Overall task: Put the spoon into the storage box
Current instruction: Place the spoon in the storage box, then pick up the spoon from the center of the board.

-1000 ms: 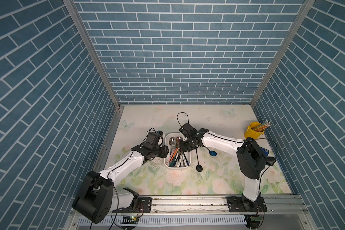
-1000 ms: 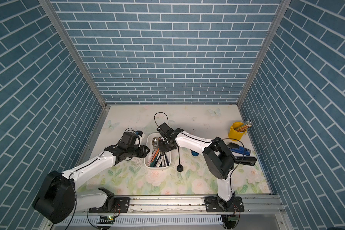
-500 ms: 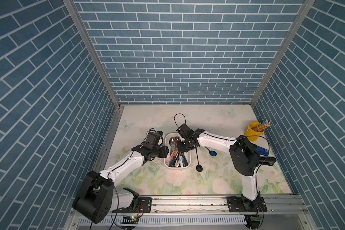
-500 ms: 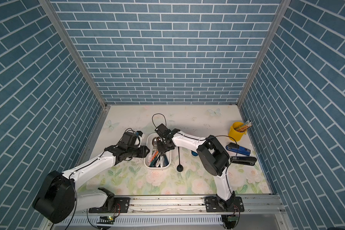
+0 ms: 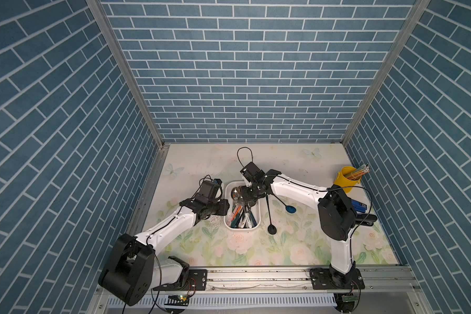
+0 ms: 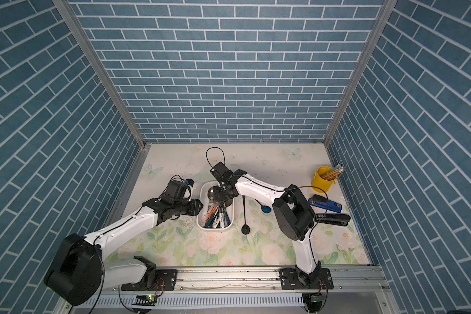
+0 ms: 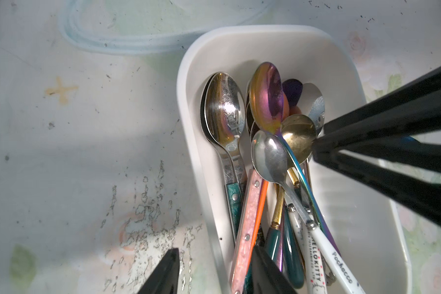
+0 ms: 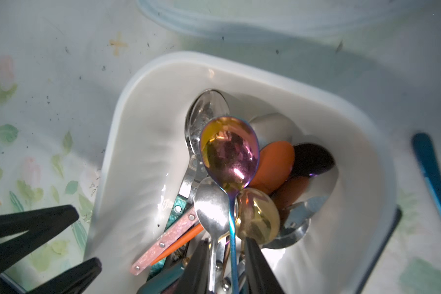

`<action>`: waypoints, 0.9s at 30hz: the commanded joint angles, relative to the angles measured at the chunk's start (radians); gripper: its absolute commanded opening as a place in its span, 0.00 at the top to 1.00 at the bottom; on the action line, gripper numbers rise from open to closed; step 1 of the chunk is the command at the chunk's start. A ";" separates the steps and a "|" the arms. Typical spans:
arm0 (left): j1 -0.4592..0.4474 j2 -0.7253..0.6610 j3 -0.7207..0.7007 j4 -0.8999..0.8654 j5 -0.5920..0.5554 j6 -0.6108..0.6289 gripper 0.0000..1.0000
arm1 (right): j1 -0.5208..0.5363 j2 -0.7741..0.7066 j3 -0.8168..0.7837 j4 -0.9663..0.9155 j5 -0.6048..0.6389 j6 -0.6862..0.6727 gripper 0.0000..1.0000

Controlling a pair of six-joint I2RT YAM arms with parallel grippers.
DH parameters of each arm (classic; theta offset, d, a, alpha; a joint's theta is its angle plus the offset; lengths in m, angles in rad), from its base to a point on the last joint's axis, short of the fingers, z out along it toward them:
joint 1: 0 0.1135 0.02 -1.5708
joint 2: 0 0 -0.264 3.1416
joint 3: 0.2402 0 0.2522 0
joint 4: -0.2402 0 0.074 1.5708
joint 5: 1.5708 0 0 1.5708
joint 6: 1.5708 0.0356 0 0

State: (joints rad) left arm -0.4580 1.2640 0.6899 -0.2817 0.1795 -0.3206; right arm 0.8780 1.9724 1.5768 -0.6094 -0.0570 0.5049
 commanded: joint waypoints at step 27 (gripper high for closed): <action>-0.005 0.014 0.083 -0.059 -0.029 0.048 0.48 | -0.288 -0.076 -0.352 0.020 0.127 -0.492 0.70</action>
State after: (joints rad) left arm -0.4587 1.2701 0.7544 -0.3225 0.1604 -0.2825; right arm 0.5945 1.8801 1.2396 -0.5968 0.0395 0.0475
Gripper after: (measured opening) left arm 0.524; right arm 0.302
